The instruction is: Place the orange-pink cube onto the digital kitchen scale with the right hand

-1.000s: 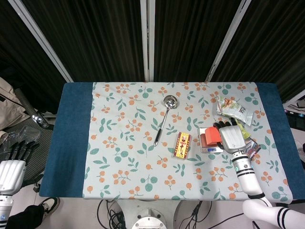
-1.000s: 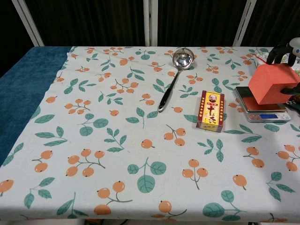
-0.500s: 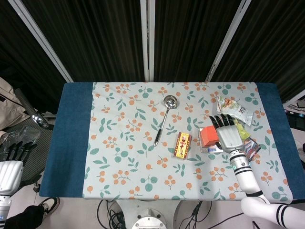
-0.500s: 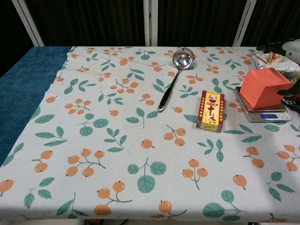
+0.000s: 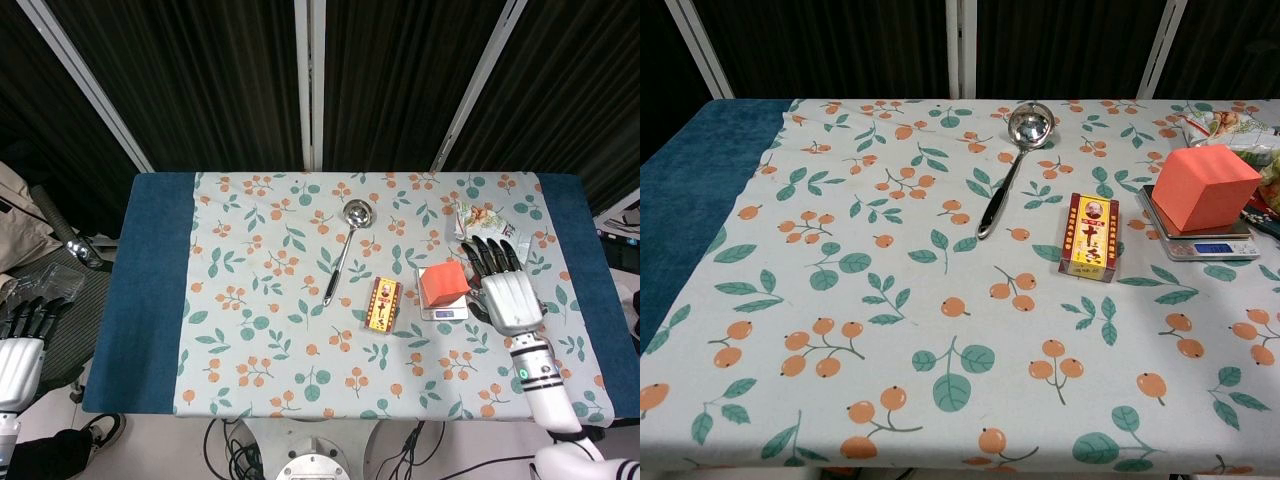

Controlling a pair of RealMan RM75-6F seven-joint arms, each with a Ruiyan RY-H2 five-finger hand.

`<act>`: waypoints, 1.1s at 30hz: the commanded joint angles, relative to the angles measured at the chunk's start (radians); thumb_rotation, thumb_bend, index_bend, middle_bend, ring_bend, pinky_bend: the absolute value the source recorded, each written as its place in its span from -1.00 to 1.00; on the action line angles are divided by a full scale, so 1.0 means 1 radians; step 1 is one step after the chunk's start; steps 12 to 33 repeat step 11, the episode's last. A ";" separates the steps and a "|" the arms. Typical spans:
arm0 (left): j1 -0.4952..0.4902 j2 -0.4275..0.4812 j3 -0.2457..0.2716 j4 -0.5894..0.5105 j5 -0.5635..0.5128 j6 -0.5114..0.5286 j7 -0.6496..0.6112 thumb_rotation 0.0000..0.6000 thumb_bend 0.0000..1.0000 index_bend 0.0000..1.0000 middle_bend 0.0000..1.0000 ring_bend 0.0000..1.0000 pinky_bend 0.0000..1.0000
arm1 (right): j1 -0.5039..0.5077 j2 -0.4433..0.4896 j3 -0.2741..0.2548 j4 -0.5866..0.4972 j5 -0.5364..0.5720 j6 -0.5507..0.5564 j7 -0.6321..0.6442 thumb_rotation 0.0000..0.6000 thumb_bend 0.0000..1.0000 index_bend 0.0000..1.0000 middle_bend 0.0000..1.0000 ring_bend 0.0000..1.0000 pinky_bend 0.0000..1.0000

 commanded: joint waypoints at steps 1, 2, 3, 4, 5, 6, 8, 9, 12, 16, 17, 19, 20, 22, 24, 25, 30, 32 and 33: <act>0.002 0.003 0.002 -0.005 0.004 0.002 0.005 1.00 -0.93 -0.71 -0.82 -1.00 -0.89 | -0.164 0.048 -0.114 0.093 -0.176 0.225 0.147 1.00 -0.83 -1.00 -1.00 -1.00 -1.00; 0.002 0.003 0.003 -0.005 0.006 0.003 0.007 1.00 -0.93 -0.71 -0.82 -1.00 -0.89 | -0.185 0.044 -0.122 0.114 -0.184 0.250 0.167 1.00 -0.84 -1.00 -1.00 -1.00 -1.00; 0.003 0.004 0.004 -0.005 0.007 0.003 0.010 1.00 -0.93 -0.71 -0.82 -1.00 -0.89 | -0.207 0.040 -0.129 0.134 -0.183 0.272 0.187 1.00 -0.84 -1.00 -1.00 -1.00 -1.00; 0.003 0.004 0.004 -0.003 0.008 0.003 0.014 1.00 -0.93 -0.71 -0.82 -1.00 -0.89 | -0.227 0.034 -0.132 0.154 -0.181 0.292 0.208 1.00 -0.84 -1.00 -1.00 -1.00 -1.00; 0.002 0.003 0.004 -0.001 0.008 0.002 0.019 1.00 -0.93 -0.71 -0.82 -1.00 -0.89 | -0.253 0.025 -0.134 0.181 -0.175 0.319 0.238 1.00 -0.84 -1.00 -1.00 -1.00 -1.00; 0.002 0.002 0.004 0.001 0.007 0.001 0.021 1.00 -0.93 -0.71 -0.82 -1.00 -0.89 | -0.269 0.018 -0.135 0.202 -0.174 0.336 0.261 1.00 -0.84 -1.00 -1.00 -1.00 -1.00; 0.000 -0.001 0.004 0.004 0.008 -0.003 0.022 1.00 -0.93 -0.71 -0.82 -1.00 -0.89 | -0.294 0.003 -0.139 0.246 -0.183 0.363 0.304 1.00 -0.84 -1.00 -1.00 -1.00 -1.00; -0.001 -0.002 0.004 0.006 0.009 -0.003 0.023 1.00 -0.93 -0.71 -0.82 -1.00 -0.89 | -0.302 -0.003 -0.141 0.262 -0.188 0.372 0.317 1.00 -0.84 -1.00 -1.00 -1.00 -1.00; -0.002 -0.006 0.002 0.011 0.011 -0.001 0.024 1.00 -0.93 -0.71 -0.82 -1.00 -0.89 | -0.315 -0.013 -0.142 0.288 -0.199 0.385 0.334 1.00 -0.84 -1.00 -1.00 -1.00 -1.00; -0.002 -0.006 0.002 0.011 0.011 -0.001 0.024 1.00 -0.93 -0.71 -0.82 -1.00 -0.89 | -0.315 -0.013 -0.142 0.288 -0.199 0.385 0.334 1.00 -0.84 -1.00 -1.00 -1.00 -1.00; -0.002 -0.006 0.002 0.011 0.011 -0.001 0.024 1.00 -0.93 -0.71 -0.82 -1.00 -0.89 | -0.315 -0.013 -0.142 0.288 -0.199 0.385 0.334 1.00 -0.84 -1.00 -1.00 -1.00 -1.00; -0.002 -0.006 0.002 0.011 0.011 -0.001 0.024 1.00 -0.93 -0.71 -0.82 -1.00 -0.89 | -0.315 -0.013 -0.142 0.288 -0.199 0.385 0.334 1.00 -0.84 -1.00 -1.00 -1.00 -1.00; -0.002 -0.006 0.002 0.011 0.011 -0.001 0.024 1.00 -0.93 -0.71 -0.82 -1.00 -0.89 | -0.315 -0.013 -0.142 0.288 -0.199 0.385 0.334 1.00 -0.84 -1.00 -1.00 -1.00 -1.00; -0.002 -0.006 0.002 0.011 0.011 -0.001 0.024 1.00 -0.93 -0.71 -0.82 -1.00 -0.89 | -0.315 -0.013 -0.142 0.288 -0.199 0.385 0.334 1.00 -0.84 -1.00 -1.00 -1.00 -1.00; -0.002 -0.006 0.002 0.011 0.011 -0.001 0.024 1.00 -0.93 -0.71 -0.82 -1.00 -0.89 | -0.315 -0.013 -0.142 0.288 -0.199 0.385 0.334 1.00 -0.84 -1.00 -1.00 -1.00 -1.00; -0.002 -0.006 0.002 0.011 0.011 -0.001 0.024 1.00 -0.93 -0.71 -0.82 -1.00 -0.89 | -0.315 -0.013 -0.142 0.288 -0.199 0.385 0.334 1.00 -0.84 -1.00 -1.00 -1.00 -1.00; -0.002 -0.006 0.002 0.011 0.011 -0.001 0.024 1.00 -0.93 -0.71 -0.82 -1.00 -0.89 | -0.315 -0.013 -0.142 0.288 -0.199 0.385 0.334 1.00 -0.84 -1.00 -1.00 -1.00 -1.00; -0.002 -0.006 0.002 0.011 0.011 -0.001 0.024 1.00 -0.93 -0.71 -0.82 -1.00 -0.89 | -0.315 -0.013 -0.142 0.288 -0.199 0.385 0.334 1.00 -0.84 -1.00 -1.00 -1.00 -1.00; -0.002 -0.006 0.002 0.011 0.011 -0.001 0.024 1.00 -0.93 -0.71 -0.82 -1.00 -0.89 | -0.315 -0.013 -0.142 0.288 -0.199 0.385 0.334 1.00 -0.84 -1.00 -1.00 -1.00 -1.00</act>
